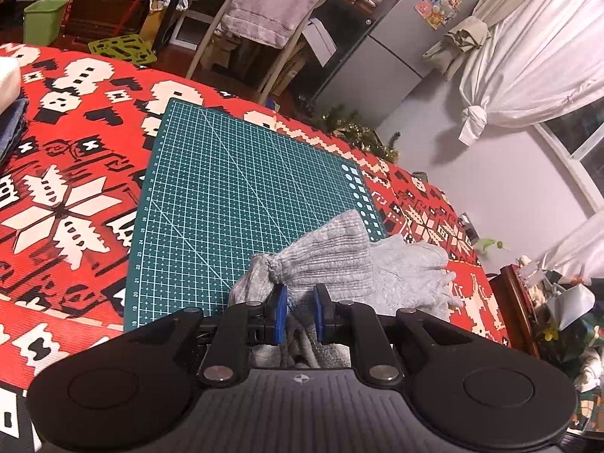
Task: Fold clothes
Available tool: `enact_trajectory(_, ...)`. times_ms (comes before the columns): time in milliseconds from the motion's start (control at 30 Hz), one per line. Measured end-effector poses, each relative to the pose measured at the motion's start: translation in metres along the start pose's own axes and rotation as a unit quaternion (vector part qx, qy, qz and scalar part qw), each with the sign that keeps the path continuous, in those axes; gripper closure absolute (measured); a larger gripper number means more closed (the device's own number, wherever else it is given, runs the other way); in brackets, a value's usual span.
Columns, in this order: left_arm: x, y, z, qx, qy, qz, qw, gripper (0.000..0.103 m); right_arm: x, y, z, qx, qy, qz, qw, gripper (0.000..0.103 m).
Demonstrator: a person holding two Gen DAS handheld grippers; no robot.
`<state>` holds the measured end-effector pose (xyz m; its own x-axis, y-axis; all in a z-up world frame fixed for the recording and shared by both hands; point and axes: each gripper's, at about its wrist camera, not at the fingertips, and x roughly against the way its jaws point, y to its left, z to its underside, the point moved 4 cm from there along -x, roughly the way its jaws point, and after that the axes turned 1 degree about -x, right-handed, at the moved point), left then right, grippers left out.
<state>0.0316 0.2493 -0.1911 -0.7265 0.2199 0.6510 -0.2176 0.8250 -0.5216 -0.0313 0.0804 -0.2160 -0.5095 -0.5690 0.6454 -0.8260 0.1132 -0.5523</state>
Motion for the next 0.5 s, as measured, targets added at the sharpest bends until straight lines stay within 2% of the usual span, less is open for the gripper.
enact_trajectory(67, 0.006, 0.003, 0.001, 0.005, 0.000, 0.004, 1.0000, 0.089, -0.004, -0.007, 0.003, -0.020, 0.001, 0.004, 1.000, 0.089)
enact_trajectory(100, 0.009, 0.004, 0.001, 0.007, 0.000, 0.006, 1.0000, 0.087, -0.005, -0.013, 0.003, -0.041, 0.002, 0.006, 0.999, 0.095)
enact_trajectory(200, 0.022, 0.006, 0.002, 0.006, -0.006, 0.008, 0.9999, 0.084, 0.003, -0.037, 0.009, -0.123, -0.003, 0.009, 0.992, 0.095)
enact_trajectory(267, 0.031, 0.007, 0.003, 0.005, -0.010, 0.009, 0.9999, 0.082, 0.017, -0.058, 0.016, -0.181, -0.008, 0.015, 0.983, 0.095)
enact_trajectory(400, 0.048, 0.009, 0.005, 0.003, -0.018, 0.011, 0.9998, 0.078, 0.057, -0.099, 0.040, -0.285, -0.023, 0.027, 0.958, 0.095)
enact_trajectory(500, 0.053, -0.002, 0.011, -0.023, -0.016, 0.014, 0.9995, 0.078, 0.094, -0.125, 0.068, -0.341, -0.026, 0.044, 0.939, 0.095)
